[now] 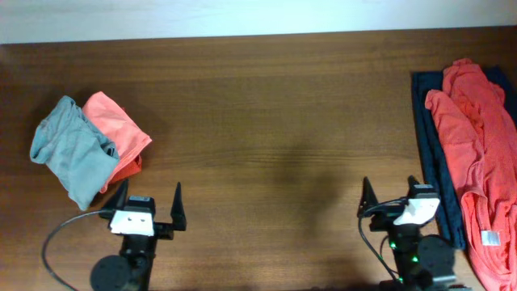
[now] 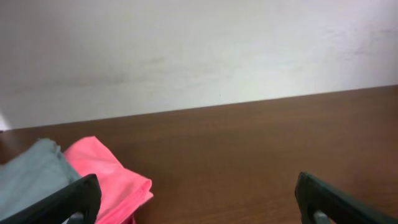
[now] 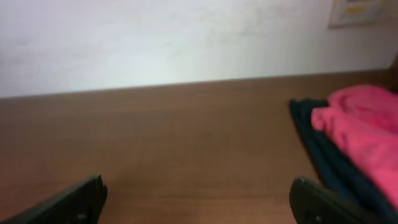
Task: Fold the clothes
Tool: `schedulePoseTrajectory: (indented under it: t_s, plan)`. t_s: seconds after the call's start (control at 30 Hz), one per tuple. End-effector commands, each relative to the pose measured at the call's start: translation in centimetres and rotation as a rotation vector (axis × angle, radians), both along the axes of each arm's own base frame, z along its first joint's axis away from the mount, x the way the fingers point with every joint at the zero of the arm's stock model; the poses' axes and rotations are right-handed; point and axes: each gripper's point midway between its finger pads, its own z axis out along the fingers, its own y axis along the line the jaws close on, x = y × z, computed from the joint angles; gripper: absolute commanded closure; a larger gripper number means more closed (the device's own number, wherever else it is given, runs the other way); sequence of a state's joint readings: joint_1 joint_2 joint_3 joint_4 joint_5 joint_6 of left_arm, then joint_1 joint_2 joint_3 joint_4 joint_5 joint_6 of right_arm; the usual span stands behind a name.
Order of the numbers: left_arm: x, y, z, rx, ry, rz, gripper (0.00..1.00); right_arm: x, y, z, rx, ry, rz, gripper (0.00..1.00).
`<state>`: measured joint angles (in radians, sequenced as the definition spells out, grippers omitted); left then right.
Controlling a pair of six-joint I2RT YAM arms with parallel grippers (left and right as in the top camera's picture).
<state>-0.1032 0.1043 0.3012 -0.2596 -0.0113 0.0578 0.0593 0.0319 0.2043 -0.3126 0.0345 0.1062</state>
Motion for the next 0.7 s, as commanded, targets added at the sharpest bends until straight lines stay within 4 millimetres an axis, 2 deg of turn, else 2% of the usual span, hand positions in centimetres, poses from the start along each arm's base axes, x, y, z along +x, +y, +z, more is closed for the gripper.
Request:
schedulePoseTrajectory:
  t_s: [0.0,0.17,0.3,0.4,0.5,0.63,0.67]
  plan:
    - [0.0,-0.1,3.4,-0.018,0.031,-0.004,0.01,-0.7,-1.1,3.7,0.0,-0.01,-0.058,0.01]
    - [1.5,-0.2,6.0,-0.009,0.118,-0.003,0.01,-0.2,-1.2,4.1,-0.013,0.126,-0.065,0.01]
    - [3.5,-0.4,6.7,0.0,0.207,-0.002,0.01,1.3,-1.1,3.9,-0.022,0.24,-0.064,0.01]
    - [4.8,-0.5,5.5,0.012,0.338,-0.002,0.01,3.0,-1.2,3.6,-0.034,0.354,-0.071,0.01]
    - [5.5,-0.9,3.8,0.018,0.463,-0.019,0.01,4.4,-2.5,3.0,-0.032,0.465,-0.117,0.01]
    - [6.0,-2.0,2.1,0.007,0.58,-0.075,0.01,5.8,-6.1,2.2,-0.002,0.641,-0.234,0.01]
    - [6.2,-2.4,2.0,0.0,0.591,-0.095,0.01,6.1,-7.8,2.0,0.018,0.696,-0.286,0.01]
